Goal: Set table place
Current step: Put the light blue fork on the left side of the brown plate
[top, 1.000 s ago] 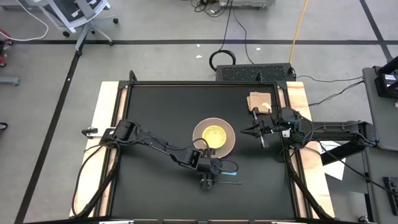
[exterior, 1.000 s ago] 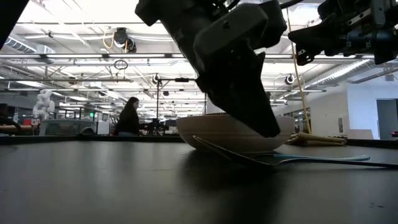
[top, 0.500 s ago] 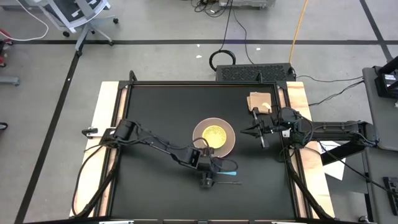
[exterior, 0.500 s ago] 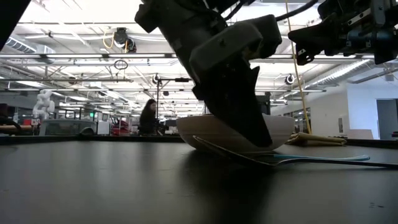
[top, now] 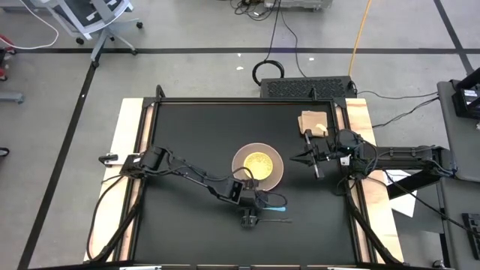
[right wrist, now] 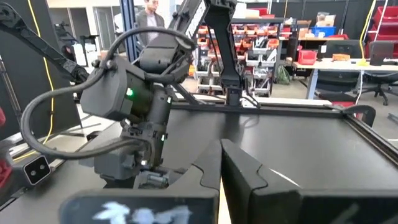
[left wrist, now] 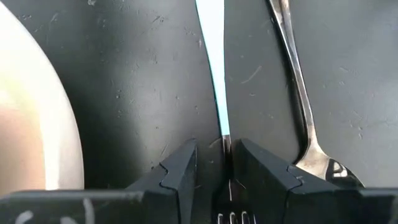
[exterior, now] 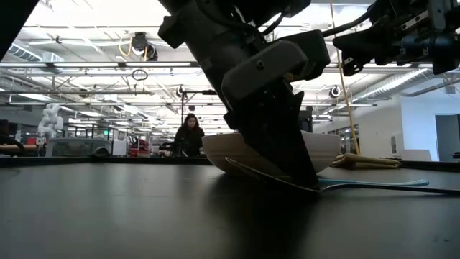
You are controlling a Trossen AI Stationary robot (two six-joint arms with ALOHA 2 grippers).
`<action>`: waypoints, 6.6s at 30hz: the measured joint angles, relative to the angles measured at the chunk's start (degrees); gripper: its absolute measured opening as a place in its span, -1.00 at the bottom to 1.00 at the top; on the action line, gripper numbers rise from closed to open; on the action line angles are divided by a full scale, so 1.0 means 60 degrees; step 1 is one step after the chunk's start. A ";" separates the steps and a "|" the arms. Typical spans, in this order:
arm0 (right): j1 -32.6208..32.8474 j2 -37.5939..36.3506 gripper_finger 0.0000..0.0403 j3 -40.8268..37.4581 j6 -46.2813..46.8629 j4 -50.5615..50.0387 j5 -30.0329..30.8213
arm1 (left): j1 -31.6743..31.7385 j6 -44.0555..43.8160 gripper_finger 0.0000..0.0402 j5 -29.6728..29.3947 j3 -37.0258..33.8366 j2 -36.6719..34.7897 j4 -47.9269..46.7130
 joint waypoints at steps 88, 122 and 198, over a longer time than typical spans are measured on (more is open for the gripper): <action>0.0002 0.0036 -1.00 0.0000 -0.0188 -0.0185 0.0004 | 0.1300 1.0824 -0.98 0.1233 -0.0209 -0.3680 -0.7854; 0.0000 0.0036 -1.00 0.0000 -0.1492 -0.0280 0.0004 | 0.3816 1.6030 -0.98 0.1389 -0.1936 -0.3648 -0.6566; -0.0004 0.0036 -1.00 0.0000 -0.1601 -0.0193 0.0004 | 0.3669 1.7415 -0.63 -0.0482 -0.4283 -0.3721 -0.3671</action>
